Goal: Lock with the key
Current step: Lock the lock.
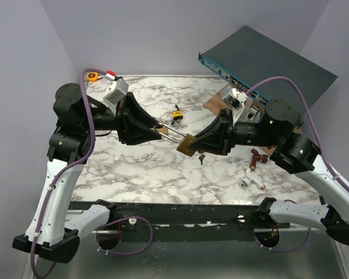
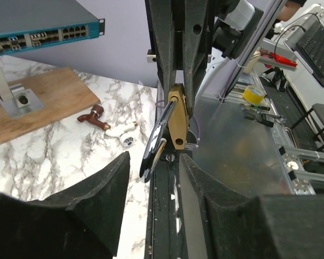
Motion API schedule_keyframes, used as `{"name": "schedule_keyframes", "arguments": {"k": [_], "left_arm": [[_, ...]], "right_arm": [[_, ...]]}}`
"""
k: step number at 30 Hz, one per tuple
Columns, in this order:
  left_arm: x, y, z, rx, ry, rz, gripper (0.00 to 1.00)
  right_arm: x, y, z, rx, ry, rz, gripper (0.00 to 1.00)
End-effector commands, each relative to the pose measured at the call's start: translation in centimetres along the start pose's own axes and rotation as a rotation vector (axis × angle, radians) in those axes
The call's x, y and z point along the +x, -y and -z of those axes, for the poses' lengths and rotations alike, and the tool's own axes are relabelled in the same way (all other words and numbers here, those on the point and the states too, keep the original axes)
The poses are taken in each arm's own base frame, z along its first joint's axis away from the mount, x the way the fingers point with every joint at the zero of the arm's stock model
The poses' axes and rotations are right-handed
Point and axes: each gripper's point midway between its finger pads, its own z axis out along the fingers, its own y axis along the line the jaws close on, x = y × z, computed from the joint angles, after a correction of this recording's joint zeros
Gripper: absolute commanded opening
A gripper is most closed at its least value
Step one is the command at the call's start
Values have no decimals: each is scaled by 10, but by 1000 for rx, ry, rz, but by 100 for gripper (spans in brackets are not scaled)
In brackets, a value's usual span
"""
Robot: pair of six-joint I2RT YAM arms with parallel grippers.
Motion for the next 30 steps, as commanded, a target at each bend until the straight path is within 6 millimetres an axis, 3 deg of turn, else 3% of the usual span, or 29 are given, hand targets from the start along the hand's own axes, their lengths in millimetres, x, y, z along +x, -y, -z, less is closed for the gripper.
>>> {"name": "schedule_keyframes", "arguments": {"k": [1, 5, 8, 12, 14, 18, 22, 25, 30], "left_arm": [[8, 2, -4, 21, -27, 6, 38], [6, 3, -7, 27, -25, 10, 30], [5, 1, -9, 21, -28, 27, 16], [5, 4, -10, 29, -34, 45, 13], [6, 6, -11, 22, -39, 41, 0], [0, 11, -10, 8, -18, 23, 0], [-19, 28, -8, 40, 54, -16, 0], [-36, 40, -7, 51, 96, -43, 0], [-64, 63, -1, 51, 165, -111, 0]], "right_arm": [[-33, -16, 14, -15, 92, 87, 1], [-27, -9, 11, 10, 73, 88, 1], [-22, 0, 11, 50, 65, 97, 1], [-17, 8, 9, 75, 49, 108, 1], [-17, 9, 8, 75, 52, 114, 1], [-23, 6, 8, 64, 76, 130, 2], [-34, -8, 9, -5, 137, 152, 53], [-45, -21, 11, -63, 187, 174, 74], [-64, -31, 13, -92, 250, 201, 82]]}}
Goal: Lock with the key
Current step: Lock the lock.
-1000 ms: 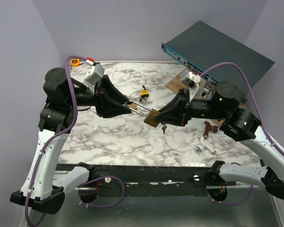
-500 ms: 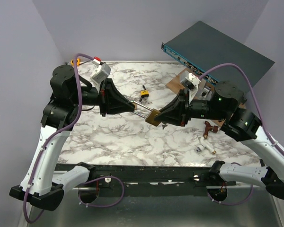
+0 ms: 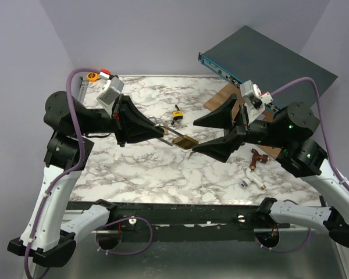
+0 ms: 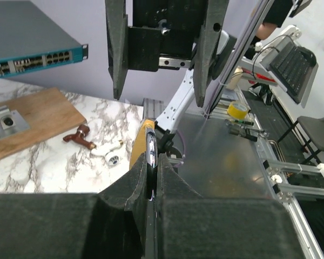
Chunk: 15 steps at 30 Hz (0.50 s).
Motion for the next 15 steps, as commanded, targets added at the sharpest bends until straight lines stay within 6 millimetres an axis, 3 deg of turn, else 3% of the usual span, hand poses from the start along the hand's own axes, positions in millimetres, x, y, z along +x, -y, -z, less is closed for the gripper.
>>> {"name": "schedule_keyframes", "arguments": {"k": [1, 5, 10, 15], "left_arm": [[-49, 41, 5, 16, 123, -163, 0], [-63, 46, 6, -17, 165, -167, 0], [-80, 46, 7, -63, 230, -150, 0], [-90, 40, 7, -97, 279, -105, 0]], "right_arm": [[-29, -11, 0, -44, 106, 50, 84], [-31, -10, -7, -67, 133, 62, 90], [-36, -16, -20, -154, 184, 50, 90], [-39, -12, -29, -174, 244, 23, 83]]}}
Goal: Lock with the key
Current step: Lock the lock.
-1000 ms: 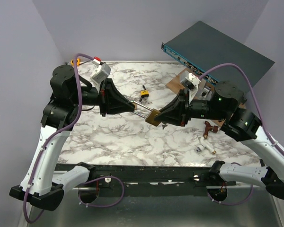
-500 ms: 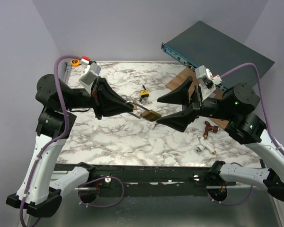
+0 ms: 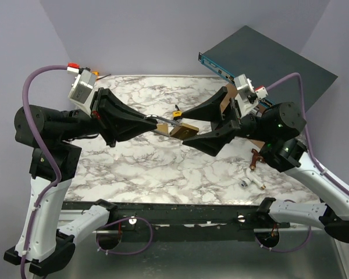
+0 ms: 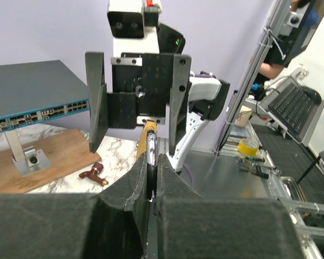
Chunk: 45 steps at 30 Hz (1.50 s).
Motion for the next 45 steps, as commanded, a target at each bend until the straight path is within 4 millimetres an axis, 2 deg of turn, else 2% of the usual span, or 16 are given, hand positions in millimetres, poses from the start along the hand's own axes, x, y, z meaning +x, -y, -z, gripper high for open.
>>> {"name": "schedule_keyframes", "arguments": {"k": [1, 9, 19, 25, 31, 33, 34, 36, 41, 45], "left_arm": [[-31, -2, -3, -64, 123, -14, 0], [-39, -10, -4, -96, 163, -3, 0], [-37, -13, -6, -93, 163, 12, 0], [-34, -16, -6, -92, 156, 22, 0], [-33, -18, -7, -85, 163, 30, 0], [-30, -17, -8, -71, 151, 33, 0], [-27, -17, -8, -62, 141, 33, 0], [-20, -16, -8, -51, 97, 25, 0], [5, -21, -2, -74, -19, 2, 27], [28, -23, 4, -73, -96, 8, 32]], "right_arm": [[-13, -6, -8, -62, 93, -15, 81], [-14, -5, -9, -72, 169, -71, 68], [-15, 2, -8, -33, 203, -106, 52], [-18, 3, -10, -32, 216, -124, 39], [-15, 7, -12, -23, 206, -144, 19], [-16, 8, -12, -12, 205, -145, 4], [-15, 9, -12, -3, 199, -145, 1], [-16, 8, -9, 12, 183, -132, 1], [-10, 5, 7, 74, 95, -93, 1], [-9, -4, 23, 99, 40, -74, 1]]}}
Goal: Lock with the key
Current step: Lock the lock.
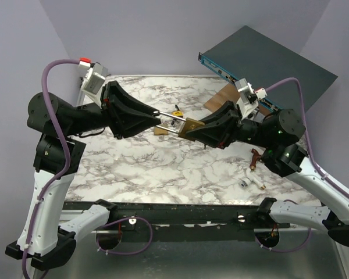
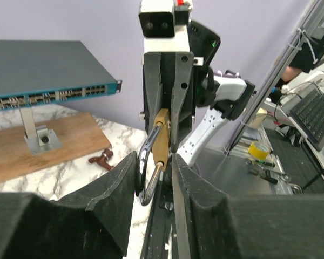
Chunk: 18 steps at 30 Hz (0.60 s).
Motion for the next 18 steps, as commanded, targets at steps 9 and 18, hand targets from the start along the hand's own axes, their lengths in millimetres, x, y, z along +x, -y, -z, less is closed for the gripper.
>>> {"name": "schedule_keyframes", "arguments": {"k": [9, 18], "left_arm": [[67, 1, 17, 80, -194, 17, 31], [73, 18, 25, 132, -204, -13, 33]], "right_arm": [[-14, -29, 36, 36, -111, 75, 1], [3, -16, 35, 75, -178, 65, 1]]}}
